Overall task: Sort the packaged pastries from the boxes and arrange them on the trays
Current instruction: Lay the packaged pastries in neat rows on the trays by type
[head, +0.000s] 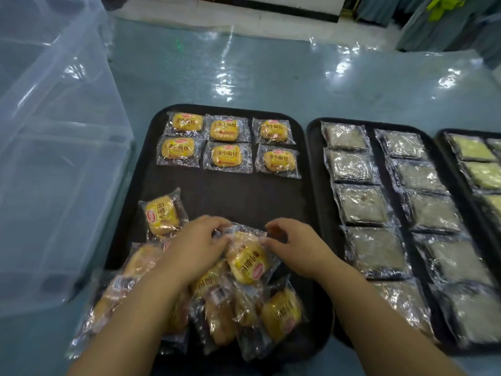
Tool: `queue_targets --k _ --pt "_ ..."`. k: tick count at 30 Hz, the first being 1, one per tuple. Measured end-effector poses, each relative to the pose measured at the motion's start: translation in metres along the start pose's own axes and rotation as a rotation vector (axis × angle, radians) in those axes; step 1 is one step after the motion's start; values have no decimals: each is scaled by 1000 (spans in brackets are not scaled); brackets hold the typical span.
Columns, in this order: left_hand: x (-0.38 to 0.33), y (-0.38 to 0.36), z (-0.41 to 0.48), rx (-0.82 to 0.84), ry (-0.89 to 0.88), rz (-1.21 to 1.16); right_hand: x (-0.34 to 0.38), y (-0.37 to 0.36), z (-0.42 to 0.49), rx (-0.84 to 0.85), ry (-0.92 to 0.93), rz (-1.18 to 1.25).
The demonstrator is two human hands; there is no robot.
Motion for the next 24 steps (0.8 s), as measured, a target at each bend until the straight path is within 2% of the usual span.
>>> queue_targets --k 4,9,12,16,19,21,24 --pt "-8 -17 -17 132 38 42 -11 -14 -20 101 -48 20" --pt "-15 -23 -24 179 100 53 -16 -19 -29 64 -56 61" --pt "-22 -23 -25 153 98 4 -15 -11 -31 -36 -27 178" --pt "-31 -19 -22 -5 102 -252 -15 5 -32 -216 -14 396" --pt "-36 -18 -19 -104 163 -456 -16 3 -30 -179 -53 483" --pt "-39 -19 -15 -108 187 -533 -18 -1 -28 -151 -67 468" --pt "-38 -22 -7 -90 157 -498 -23 4 -27 -229 -90 483"
Point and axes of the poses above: each hand's wrist, its own z-axis towards the middle knuckle, its own y-axis out of the back of the hand, x = y × z, the point moved 5 cm from there along z, towards the middle knuckle, and after that the axes turned 2 degrees about x, right-handed, at the moved point
